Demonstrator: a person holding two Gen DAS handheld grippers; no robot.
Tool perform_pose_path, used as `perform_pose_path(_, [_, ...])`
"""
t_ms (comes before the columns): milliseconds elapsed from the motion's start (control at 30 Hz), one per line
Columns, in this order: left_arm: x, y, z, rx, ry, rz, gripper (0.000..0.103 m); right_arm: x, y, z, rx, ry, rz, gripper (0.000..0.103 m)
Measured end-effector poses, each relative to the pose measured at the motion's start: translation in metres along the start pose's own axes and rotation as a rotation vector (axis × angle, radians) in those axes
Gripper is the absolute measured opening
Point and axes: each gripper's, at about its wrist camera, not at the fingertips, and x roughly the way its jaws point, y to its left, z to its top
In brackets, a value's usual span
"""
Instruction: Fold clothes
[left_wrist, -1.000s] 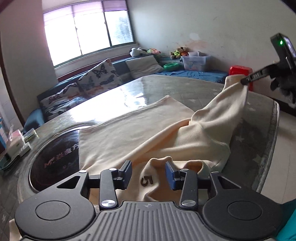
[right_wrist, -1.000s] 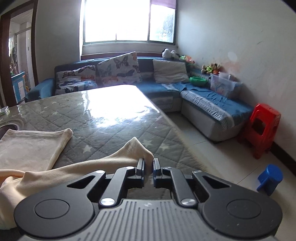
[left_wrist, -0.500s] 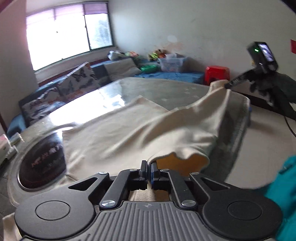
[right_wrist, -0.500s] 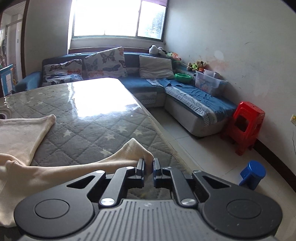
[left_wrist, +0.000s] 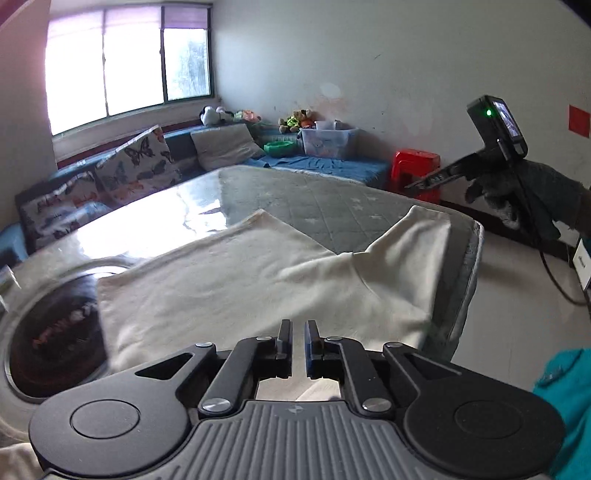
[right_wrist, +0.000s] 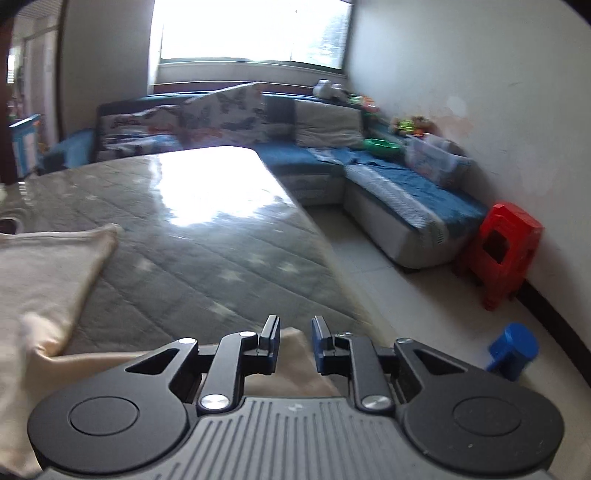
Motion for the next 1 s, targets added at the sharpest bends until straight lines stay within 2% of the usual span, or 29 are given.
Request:
perform_pose_path(167, [0.035, -0.011, -0.007, -0.023, 0.09, -0.054, 0.008, 0.027, 0.038, 0.028, -0.031, 0.015, 0.18, 0.017])
perform_pose_path(267, [0.036, -0.02, -0.014, 0.001, 0.095, -0.069, 0.011, 0.044, 0.062, 0.045, -0.054, 0.026, 0.279, 0.019])
perform_pose_path(367, [0.034, -0.019, -0.015, -0.013, 0.095, -0.079, 0.012, 0.063, 0.083, 0.058, -0.078, 0.045, 0.33, 0.019])
perform_pose_path(467, [0.033, -0.017, -0.016, -0.032, 0.094, -0.078, 0.024, 0.085, 0.102, 0.071, -0.076, 0.073, 0.378, 0.019])
perform_pose_path(567, [0.032, -0.014, -0.016, -0.053, 0.094, -0.081, 0.029, 0.102, 0.111, 0.077, -0.058, 0.1, 0.405, 0.019])
perform_pose_path(633, [0.032, -0.013, -0.016, -0.063, 0.092, -0.087, 0.041, 0.117, 0.119, 0.08, -0.048, 0.121, 0.425, 0.019])
perform_pose_path(733, [0.032, -0.011, -0.016, -0.074, 0.09, -0.096, 0.047, 0.131, 0.127, 0.082, -0.06, 0.139, 0.422, 0.019])
perform_pose_path(833, [0.033, -0.011, -0.016, -0.083, 0.087, -0.114, 0.056, 0.143, 0.134, 0.085, -0.068, 0.136, 0.407, 0.011])
perform_pose_path(1000, [0.036, -0.01, -0.014, -0.099, 0.084, -0.123, 0.059, 0.159, 0.143, 0.096, -0.08, 0.132, 0.387, 0.006])
